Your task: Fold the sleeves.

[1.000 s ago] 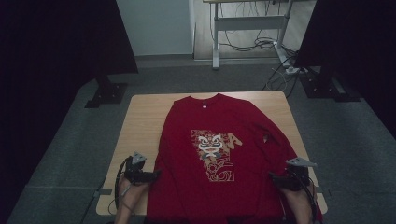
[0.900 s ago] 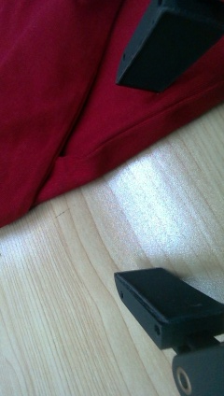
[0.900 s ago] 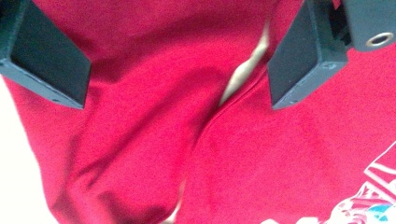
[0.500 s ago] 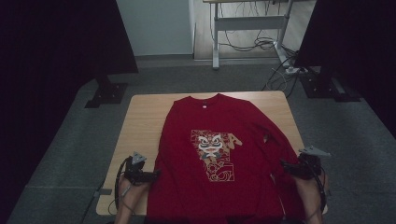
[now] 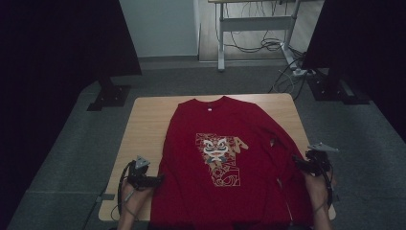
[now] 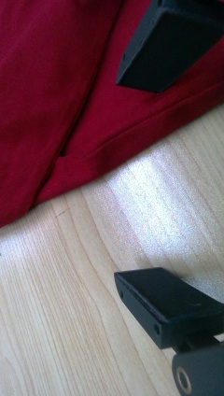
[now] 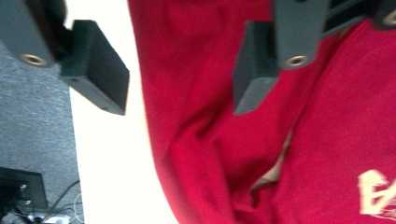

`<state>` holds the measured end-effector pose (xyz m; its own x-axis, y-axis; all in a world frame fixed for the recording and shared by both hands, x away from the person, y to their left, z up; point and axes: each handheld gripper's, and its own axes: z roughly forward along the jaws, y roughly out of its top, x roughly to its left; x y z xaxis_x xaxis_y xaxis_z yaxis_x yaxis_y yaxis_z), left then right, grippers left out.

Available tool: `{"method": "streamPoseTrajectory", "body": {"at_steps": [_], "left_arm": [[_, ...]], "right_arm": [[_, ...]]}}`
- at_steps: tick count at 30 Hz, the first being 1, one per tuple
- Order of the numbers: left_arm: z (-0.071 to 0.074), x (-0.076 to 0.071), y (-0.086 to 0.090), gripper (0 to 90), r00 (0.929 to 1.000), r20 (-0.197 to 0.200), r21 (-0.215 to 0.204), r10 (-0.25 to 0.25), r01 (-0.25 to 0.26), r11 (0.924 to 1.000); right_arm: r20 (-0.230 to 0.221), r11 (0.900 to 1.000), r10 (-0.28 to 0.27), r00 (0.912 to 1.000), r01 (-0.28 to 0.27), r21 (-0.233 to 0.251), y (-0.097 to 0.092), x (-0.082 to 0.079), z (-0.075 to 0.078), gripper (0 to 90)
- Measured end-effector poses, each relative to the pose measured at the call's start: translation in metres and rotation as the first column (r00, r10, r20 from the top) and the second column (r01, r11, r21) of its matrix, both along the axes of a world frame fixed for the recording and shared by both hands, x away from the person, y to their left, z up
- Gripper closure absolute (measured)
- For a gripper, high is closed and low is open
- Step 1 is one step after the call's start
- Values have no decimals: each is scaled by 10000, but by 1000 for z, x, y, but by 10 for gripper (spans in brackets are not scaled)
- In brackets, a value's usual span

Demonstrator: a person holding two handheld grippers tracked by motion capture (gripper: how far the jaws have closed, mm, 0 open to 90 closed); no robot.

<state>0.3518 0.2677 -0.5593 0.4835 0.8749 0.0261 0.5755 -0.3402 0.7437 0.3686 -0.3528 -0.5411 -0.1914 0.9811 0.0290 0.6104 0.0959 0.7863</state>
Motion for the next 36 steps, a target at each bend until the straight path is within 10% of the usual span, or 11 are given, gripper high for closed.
{"method": "streamPoseTrajectory", "body": {"at_steps": [10,13,21,32,36], "left_arm": [[0,0,0,69,10000,-3,15,-13,13,10000],[0,0,0,70,10000,-4,21,-19,19,10000],[0,0,0,70,10000,-3,23,-23,23,10000],[0,0,0,70,10000,-2,23,-22,22,10000],[0,0,0,70,10000,-4,25,-20,20,10000]], "right_arm": [[-442,9987,-447,9980,435,-267,-4,13,-15,556],[-452,9994,-212,9988,224,266,-3,10,-18,769],[-560,9986,-193,9982,219,472,0,9,-17,873],[625,9952,83,9980,-143,972,9,-5,15,873],[1220,9862,1036,9871,-1179,1164,37,-13,40,873]]}}
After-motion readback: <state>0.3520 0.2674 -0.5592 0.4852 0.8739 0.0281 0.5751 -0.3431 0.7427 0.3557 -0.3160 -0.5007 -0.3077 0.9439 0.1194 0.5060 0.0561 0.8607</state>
